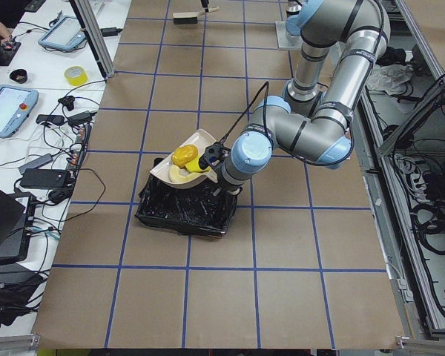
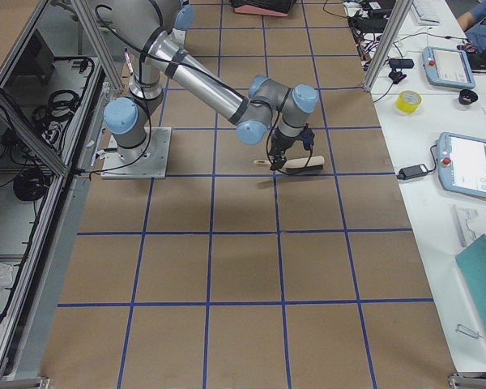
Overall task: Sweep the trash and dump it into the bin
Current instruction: 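Tip the dustpan over the black bin with left gripper while right releases brush, then bring the empty dustpan back onto the table with the left gripper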
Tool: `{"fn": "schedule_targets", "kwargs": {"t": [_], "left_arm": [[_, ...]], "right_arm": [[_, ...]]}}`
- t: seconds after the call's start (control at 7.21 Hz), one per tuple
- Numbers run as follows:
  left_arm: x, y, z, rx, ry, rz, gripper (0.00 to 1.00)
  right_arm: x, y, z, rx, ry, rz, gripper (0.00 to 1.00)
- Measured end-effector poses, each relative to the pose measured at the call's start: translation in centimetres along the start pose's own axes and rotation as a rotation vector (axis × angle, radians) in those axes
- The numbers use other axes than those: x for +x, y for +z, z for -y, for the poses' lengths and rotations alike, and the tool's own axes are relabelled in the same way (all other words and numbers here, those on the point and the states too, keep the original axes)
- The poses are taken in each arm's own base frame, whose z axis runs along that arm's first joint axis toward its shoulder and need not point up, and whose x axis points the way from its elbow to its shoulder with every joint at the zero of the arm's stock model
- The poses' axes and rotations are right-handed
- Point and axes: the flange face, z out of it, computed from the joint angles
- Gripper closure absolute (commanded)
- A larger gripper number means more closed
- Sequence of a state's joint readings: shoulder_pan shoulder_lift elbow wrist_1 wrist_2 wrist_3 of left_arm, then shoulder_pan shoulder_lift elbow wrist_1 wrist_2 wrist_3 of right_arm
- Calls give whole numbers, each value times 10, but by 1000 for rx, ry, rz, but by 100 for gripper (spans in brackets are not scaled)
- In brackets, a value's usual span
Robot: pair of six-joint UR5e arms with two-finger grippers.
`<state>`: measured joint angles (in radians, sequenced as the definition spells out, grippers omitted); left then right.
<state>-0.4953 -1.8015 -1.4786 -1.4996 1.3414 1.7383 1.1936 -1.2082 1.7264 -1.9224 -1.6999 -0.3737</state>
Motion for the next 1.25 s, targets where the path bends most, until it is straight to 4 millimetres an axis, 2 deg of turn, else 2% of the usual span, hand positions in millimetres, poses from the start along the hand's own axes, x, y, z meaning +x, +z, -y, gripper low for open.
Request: {"fn": "schedule_targets", "kwargs": {"t": [0.28,0.42,0.69,0.83,0.97,1.25], "left_arm": [[-16,-7,-15,-134,-19,8,100],[-16,-10,-21,-210,-18,8,100],[-14,-17,-13,-390,20,7,100],[-15,-17,2,-474,56,27,100],[-15,-17,21,-552,97,53,100],[-14,-18,45,-637,147,102,100]], "right_arm": [[2,-14,2,26,0,-12,0],[2,-21,3,37,1,-15,0],[-2,-36,2,58,-2,-19,0],[-12,-50,0,73,-14,-23,0],[-33,-69,-5,96,-30,-36,0],[-90,-105,-21,138,-56,-61,0]]}}
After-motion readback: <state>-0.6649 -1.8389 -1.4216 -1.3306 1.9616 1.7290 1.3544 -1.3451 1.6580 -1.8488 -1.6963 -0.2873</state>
